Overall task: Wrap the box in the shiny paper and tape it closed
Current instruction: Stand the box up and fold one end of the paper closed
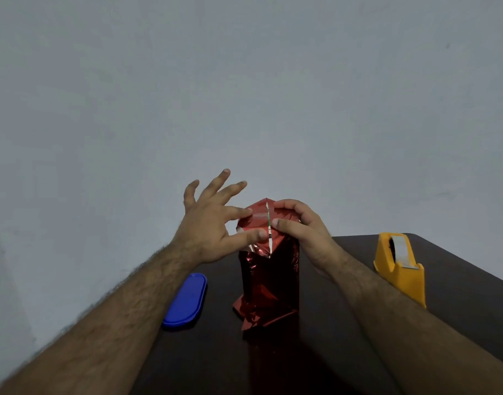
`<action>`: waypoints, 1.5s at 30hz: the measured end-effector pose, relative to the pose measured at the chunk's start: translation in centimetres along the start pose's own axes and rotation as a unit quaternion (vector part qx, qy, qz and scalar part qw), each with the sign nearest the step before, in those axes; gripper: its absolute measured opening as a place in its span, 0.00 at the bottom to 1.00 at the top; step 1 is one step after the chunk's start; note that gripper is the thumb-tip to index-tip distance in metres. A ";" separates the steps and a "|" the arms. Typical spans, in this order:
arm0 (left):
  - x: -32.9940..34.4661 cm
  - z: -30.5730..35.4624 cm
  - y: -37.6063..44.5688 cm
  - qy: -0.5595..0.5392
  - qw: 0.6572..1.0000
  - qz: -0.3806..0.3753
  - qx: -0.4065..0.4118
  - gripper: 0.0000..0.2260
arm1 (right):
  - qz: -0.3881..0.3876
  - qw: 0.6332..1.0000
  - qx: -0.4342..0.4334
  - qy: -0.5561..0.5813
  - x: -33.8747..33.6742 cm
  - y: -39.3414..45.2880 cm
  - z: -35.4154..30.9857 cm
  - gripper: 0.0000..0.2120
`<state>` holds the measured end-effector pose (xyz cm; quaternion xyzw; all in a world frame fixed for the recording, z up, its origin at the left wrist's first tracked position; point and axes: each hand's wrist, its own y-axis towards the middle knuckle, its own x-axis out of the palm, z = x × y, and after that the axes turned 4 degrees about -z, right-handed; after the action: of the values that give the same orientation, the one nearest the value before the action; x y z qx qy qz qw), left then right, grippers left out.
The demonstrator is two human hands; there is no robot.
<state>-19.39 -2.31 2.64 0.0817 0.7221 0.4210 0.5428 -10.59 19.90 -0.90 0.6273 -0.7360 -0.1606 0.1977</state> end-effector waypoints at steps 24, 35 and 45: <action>0.1 1.6 3.0 -0.393 0.895 -0.169 -0.128 0.28 | -0.045 0.997 0.006 -0.066 -0.7 -0.5 -0.4 0.27; 1.5 1.1 3.4 -0.257 0.941 -0.141 -0.168 0.43 | 0.042 0.981 0.035 -0.188 -4.1 -2.6 -0.4 0.41; 0.4 1.8 3.2 -0.212 0.948 -0.181 -0.152 0.48 | 0.241 0.753 -0.010 -0.613 -14.5 -7.5 -1.3 0.23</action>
<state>-19.15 0.91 4.49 -0.0464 0.5206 0.3940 0.7560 -1.54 32.99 -4.65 0.1946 -0.8246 -0.4646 -0.2575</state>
